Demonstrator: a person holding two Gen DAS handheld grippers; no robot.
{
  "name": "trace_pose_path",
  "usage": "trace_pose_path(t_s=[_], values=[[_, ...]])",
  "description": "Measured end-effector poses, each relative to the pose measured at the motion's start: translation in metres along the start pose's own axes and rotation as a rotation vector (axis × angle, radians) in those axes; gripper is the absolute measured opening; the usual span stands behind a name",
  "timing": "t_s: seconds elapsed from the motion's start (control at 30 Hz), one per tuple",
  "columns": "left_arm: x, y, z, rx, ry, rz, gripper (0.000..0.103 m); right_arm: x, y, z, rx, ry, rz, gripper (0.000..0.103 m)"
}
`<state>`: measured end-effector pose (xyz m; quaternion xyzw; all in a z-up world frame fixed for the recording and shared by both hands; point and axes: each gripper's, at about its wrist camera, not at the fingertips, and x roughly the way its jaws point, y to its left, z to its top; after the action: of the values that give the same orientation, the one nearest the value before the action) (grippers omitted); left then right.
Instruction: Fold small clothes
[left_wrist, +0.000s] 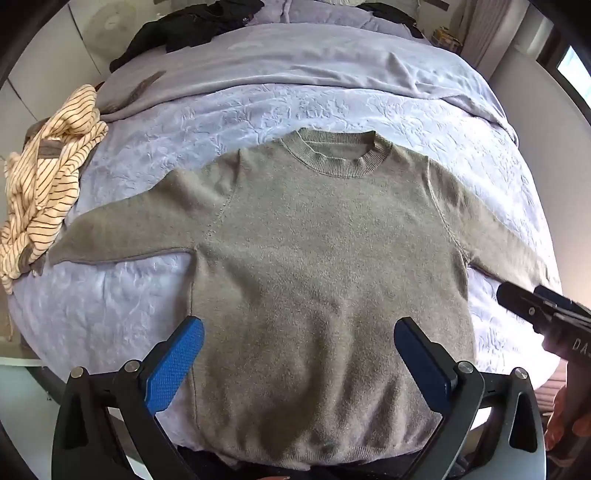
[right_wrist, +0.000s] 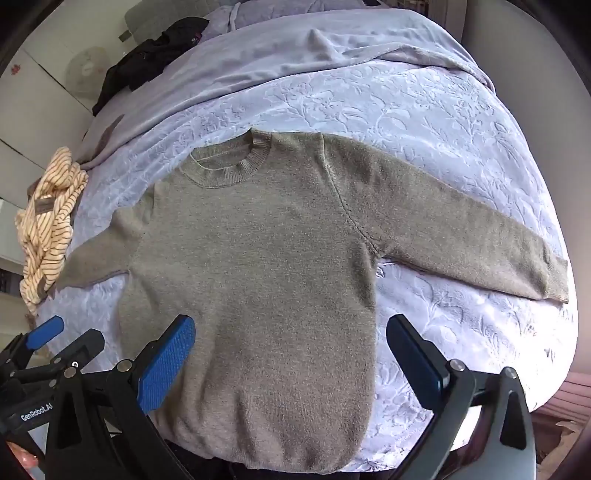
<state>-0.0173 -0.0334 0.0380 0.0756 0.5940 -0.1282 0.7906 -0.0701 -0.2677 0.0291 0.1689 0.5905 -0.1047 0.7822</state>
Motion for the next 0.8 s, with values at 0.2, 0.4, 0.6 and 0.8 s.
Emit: trace_pose_path(t_s=[0.2,0.4,0.6,0.8], values=[[-0.009,-0.002,0.002,-0.006,-0.023,0.028,0.103,-0.003,0.004,-0.002,-0.014,0.000,-0.006,0.103],[-0.016,-0.003,0.003,-0.007,-0.043,0.080,0.103,-0.002,0.006,0.001,-0.007,0.002,0.002,0.103],[-0.016,-0.003,0.002,-0.011,-0.039,0.063,0.103,-0.003,0.005,0.002,-0.012,-0.004,0.002,0.103],[-0.018,-0.011,0.002,0.015,-0.044,0.070,0.103,-0.004,0.006,-0.001,-0.005,-0.007,0.001,0.103]])
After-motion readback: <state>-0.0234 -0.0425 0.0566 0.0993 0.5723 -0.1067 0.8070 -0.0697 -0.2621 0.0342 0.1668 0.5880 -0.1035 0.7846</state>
